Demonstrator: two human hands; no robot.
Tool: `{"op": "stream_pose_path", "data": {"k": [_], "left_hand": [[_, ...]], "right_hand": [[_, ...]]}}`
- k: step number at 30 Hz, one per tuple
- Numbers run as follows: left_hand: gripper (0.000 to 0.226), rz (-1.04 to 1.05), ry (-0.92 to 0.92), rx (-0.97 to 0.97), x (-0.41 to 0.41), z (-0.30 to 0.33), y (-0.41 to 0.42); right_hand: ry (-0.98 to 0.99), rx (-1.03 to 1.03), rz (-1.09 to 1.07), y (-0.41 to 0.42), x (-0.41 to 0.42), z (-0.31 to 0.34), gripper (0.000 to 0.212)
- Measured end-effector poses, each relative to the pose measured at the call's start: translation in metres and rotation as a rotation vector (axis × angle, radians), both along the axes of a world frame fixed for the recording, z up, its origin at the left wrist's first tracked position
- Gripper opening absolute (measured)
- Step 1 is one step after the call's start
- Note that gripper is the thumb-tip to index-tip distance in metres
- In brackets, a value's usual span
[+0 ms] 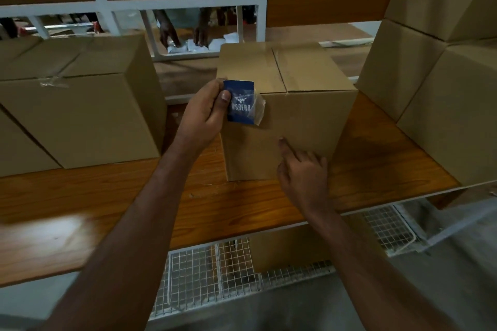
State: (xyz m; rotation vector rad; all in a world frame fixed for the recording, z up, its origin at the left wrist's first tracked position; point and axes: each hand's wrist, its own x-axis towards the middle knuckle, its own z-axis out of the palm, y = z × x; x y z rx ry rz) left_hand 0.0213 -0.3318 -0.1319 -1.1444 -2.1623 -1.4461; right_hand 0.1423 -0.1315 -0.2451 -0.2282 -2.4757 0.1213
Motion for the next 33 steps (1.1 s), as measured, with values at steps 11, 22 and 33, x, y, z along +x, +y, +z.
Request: {"op": "stream_pose_path", "data": {"k": [11,22,33], "left_hand": [[0.019,0.117,-0.088,0.087,0.012,0.001,0.013],[0.020,0.387,-0.320,0.432,0.046,-0.043,0.028],[0.022,0.453,-0.411,0.520,0.061,-0.035,0.022]], "right_hand": [[0.376,-0.265,0.028,0.055,-0.001,0.006,0.037],[0.360,-0.822,0.210,0.069,-0.014,0.004,0.081],[0.419,-0.884,0.307,0.064,-0.025,0.001,0.071]]}}
